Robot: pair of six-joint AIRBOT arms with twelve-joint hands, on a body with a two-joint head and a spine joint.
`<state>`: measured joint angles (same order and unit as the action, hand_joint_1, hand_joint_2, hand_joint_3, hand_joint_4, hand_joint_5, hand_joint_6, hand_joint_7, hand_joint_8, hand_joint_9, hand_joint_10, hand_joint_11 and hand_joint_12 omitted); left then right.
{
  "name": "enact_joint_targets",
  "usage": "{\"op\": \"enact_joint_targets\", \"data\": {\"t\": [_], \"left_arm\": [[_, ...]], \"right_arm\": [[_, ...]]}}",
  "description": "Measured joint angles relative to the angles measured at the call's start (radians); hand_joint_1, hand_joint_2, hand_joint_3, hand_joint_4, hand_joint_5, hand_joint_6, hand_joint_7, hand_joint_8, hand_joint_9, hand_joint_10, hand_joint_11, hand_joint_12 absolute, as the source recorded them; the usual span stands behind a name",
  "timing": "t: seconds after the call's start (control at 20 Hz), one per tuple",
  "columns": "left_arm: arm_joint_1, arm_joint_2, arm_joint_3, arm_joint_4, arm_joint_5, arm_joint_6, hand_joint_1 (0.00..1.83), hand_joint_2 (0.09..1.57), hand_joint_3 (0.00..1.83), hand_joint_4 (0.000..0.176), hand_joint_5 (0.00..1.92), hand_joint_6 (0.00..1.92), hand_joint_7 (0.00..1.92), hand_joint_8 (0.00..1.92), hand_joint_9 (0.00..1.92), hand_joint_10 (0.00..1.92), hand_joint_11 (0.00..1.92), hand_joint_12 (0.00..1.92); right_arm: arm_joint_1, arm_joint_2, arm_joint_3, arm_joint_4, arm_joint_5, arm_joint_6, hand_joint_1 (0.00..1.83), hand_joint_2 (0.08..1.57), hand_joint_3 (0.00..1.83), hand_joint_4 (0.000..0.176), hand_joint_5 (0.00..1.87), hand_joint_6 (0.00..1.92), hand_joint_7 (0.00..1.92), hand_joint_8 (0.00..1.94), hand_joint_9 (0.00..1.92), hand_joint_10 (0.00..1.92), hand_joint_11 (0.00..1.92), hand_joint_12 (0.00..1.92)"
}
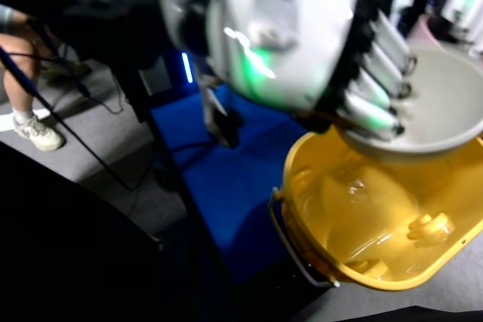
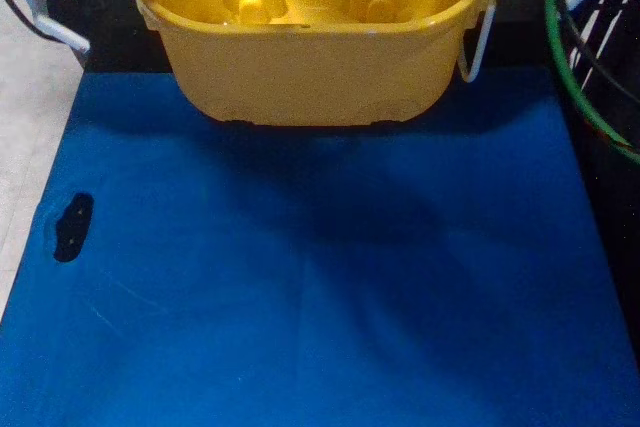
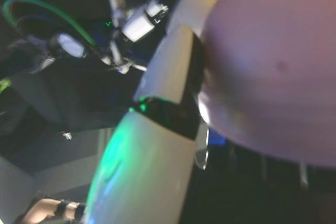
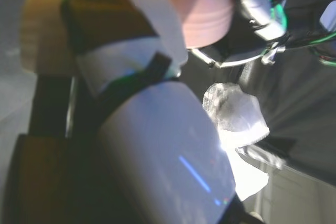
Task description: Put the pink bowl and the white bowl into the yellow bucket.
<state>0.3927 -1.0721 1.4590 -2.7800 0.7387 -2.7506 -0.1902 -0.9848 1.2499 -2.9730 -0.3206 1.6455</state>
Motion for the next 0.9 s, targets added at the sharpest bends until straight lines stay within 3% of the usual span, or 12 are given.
{"op": "enact_joint_targets", "data": {"t": [0.15, 0.3, 0.45, 0.6, 0.65, 0.7, 0.75, 0.8, 0.85, 0.9], "left_arm": [[0.002, -0.051, 0.051, -0.003, -0.024, -0.027, 1.36, 1.18, 0.00, 0.000, 0.75, 1.18, 0.83, 1.19, 0.86, 1.41, 0.60, 1.59], [0.019, -0.103, 0.102, -0.014, -0.036, -0.066, 1.36, 1.18, 0.00, 0.000, 0.76, 1.16, 0.81, 1.21, 0.88, 1.40, 0.75, 1.52], [0.066, -0.147, 0.157, -0.018, -0.081, -0.100, 1.36, 1.17, 0.00, 0.000, 0.77, 1.18, 0.82, 1.18, 0.87, 1.38, 0.70, 1.48], [0.084, -0.178, 0.204, -0.028, -0.115, -0.130, 1.36, 1.17, 0.00, 0.000, 0.77, 1.15, 0.83, 1.19, 0.87, 1.39, 0.72, 1.48], [0.086, -0.184, 0.211, -0.034, -0.119, -0.139, 1.36, 1.19, 0.00, 0.000, 0.76, 1.12, 0.80, 1.26, 0.84, 1.45, 0.73, 1.52], [0.086, -0.184, 0.211, -0.034, -0.121, -0.140, 1.36, 1.19, 0.00, 0.000, 0.76, 1.15, 0.80, 1.25, 0.84, 1.44, 0.73, 1.52], [0.086, -0.184, 0.211, -0.034, -0.121, -0.140, 1.35, 1.20, 0.00, 0.000, 0.73, 1.19, 0.79, 1.26, 0.82, 1.46, 0.70, 1.53], [0.086, -0.185, 0.211, -0.037, -0.120, -0.141, 1.31, 1.22, 0.00, 0.000, 0.54, 0.60, 0.75, 1.37, 0.45, 1.26, 0.26, 1.75], [0.086, -0.185, 0.211, -0.037, -0.120, -0.141, 1.08, 1.12, 0.00, 0.000, 0.44, 0.26, 0.38, 0.86, 0.21, 1.25, 0.10, 1.81], [0.086, -0.185, 0.211, -0.037, -0.120, -0.141, 1.02, 1.11, 0.00, 0.021, 0.41, 0.10, 0.31, 0.70, 0.10, 1.22, 0.03, 1.82]], "right_arm": [[-0.003, -0.016, 0.025, 0.010, 0.008, 0.000, 1.48, 1.20, 0.00, 0.000, 0.74, 1.37, 0.72, 1.21, 0.78, 1.26, 0.56, 1.73], [-0.024, -0.046, 0.073, 0.034, 0.005, 0.000, 1.48, 1.21, 0.00, 0.000, 0.72, 1.40, 0.71, 1.20, 0.76, 1.25, 0.61, 1.72], [-0.068, -0.089, 0.123, 0.061, 0.047, 0.000, 1.47, 1.22, 0.00, 0.000, 0.73, 1.43, 0.69, 1.22, 0.71, 1.27, 0.54, 1.73], [-0.077, -0.111, 0.137, 0.061, 0.067, 0.000, 1.47, 1.21, 0.00, 0.000, 0.71, 1.44, 0.69, 1.19, 0.77, 1.21, 0.61, 1.71], [-0.077, -0.114, 0.137, 0.063, 0.064, 0.000, 1.47, 1.23, 0.00, 0.000, 0.70, 1.48, 0.66, 1.25, 0.72, 1.28, 0.54, 1.74], [-0.077, -0.115, 0.137, 0.063, 0.062, 0.000, 1.38, 1.19, 0.00, 0.000, 0.79, 1.32, 0.78, 1.18, 0.81, 1.31, 0.56, 1.53], [-0.077, -0.115, 0.137, 0.063, 0.062, 0.000, 1.23, 1.18, 0.00, 0.000, 0.84, 1.26, 0.86, 1.13, 0.75, 1.09, 0.58, 1.44], [-0.077, -0.115, 0.136, 0.063, 0.062, 0.000, 1.17, 1.04, 0.00, 0.000, 0.73, 0.66, 0.75, 0.56, 0.68, 0.84, 0.51, 1.37], [-0.077, -0.114, 0.135, 0.063, 0.061, 0.000, 1.03, 1.05, 0.00, 0.000, 0.68, 0.52, 0.70, 0.32, 0.58, 0.68, 0.37, 1.38], [-0.077, -0.114, 0.135, 0.063, 0.060, 0.000, 0.90, 1.06, 0.00, 0.000, 0.65, 0.47, 0.70, 0.14, 0.54, 0.53, 0.29, 1.36]]}}
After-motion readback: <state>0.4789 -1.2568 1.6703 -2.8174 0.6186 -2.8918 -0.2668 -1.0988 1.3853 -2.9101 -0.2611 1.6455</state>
